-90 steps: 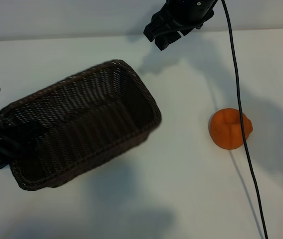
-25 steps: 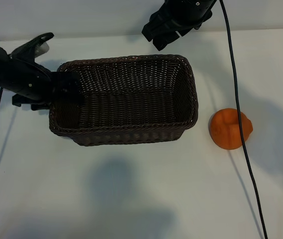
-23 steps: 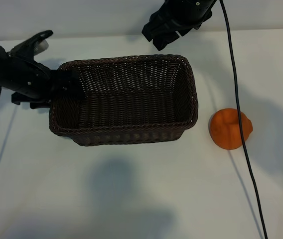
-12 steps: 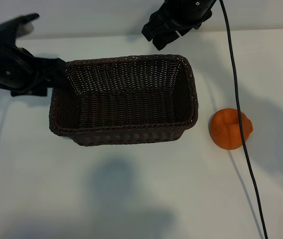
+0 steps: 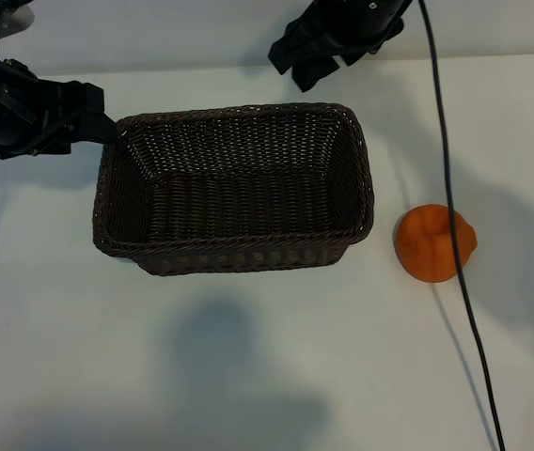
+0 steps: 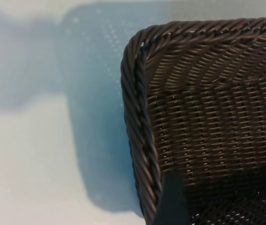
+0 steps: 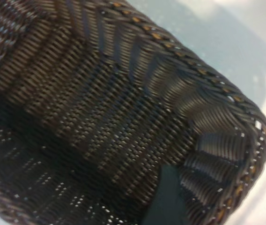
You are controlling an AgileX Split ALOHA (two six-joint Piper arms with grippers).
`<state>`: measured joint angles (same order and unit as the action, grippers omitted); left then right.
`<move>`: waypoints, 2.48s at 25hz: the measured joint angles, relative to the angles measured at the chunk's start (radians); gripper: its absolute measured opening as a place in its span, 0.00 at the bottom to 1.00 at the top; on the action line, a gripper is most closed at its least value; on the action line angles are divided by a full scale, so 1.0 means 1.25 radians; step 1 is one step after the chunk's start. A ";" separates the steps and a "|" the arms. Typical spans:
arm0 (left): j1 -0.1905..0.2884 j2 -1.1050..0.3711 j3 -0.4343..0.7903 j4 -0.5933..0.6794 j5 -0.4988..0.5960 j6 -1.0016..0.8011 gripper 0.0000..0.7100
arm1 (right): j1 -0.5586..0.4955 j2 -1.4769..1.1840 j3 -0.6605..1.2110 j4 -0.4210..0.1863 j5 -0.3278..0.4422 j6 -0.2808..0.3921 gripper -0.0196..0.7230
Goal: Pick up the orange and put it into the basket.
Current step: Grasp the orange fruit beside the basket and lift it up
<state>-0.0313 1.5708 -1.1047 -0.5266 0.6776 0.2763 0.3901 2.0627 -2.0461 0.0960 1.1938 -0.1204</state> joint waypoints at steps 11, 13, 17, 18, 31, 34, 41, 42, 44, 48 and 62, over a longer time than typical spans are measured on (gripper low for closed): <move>0.000 0.000 0.000 -0.001 -0.001 0.003 0.84 | -0.098 0.000 0.000 -0.049 0.022 0.049 0.78; 0.000 0.000 0.000 -0.001 -0.001 0.003 0.84 | -0.127 0.000 0.000 -0.049 0.022 0.060 0.78; 0.000 0.000 0.000 -0.001 -0.006 0.003 0.84 | -0.172 -0.001 0.002 -0.038 0.021 0.063 0.77; 0.000 0.000 0.000 -0.001 -0.007 0.003 0.84 | -0.175 -0.003 0.006 -0.033 0.021 0.062 0.75; 0.000 0.000 0.000 -0.001 -0.025 0.003 0.83 | -0.176 -0.181 0.335 -0.067 0.018 0.013 0.72; 0.000 0.000 0.000 -0.001 -0.025 0.003 0.83 | -0.176 -0.223 0.426 -0.070 -0.010 0.011 0.72; 0.000 0.000 0.000 0.000 -0.025 0.003 0.83 | -0.176 -0.240 0.581 -0.070 -0.115 0.022 0.78; 0.000 0.000 0.000 0.000 -0.025 0.003 0.83 | -0.176 -0.240 0.591 -0.068 -0.126 0.023 0.78; 0.000 0.000 0.000 0.000 -0.025 0.003 0.83 | -0.176 -0.240 0.607 -0.061 -0.143 0.024 0.78; 0.000 0.000 0.000 0.000 -0.025 0.003 0.83 | -0.176 -0.240 0.638 -0.025 -0.188 0.024 0.79; 0.000 0.000 0.000 0.000 -0.025 0.003 0.83 | -0.176 -0.240 0.776 0.028 -0.344 0.010 0.79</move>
<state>-0.0313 1.5708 -1.1047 -0.5266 0.6466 0.2805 0.1699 1.7622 -1.0759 0.1311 0.7633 -0.1082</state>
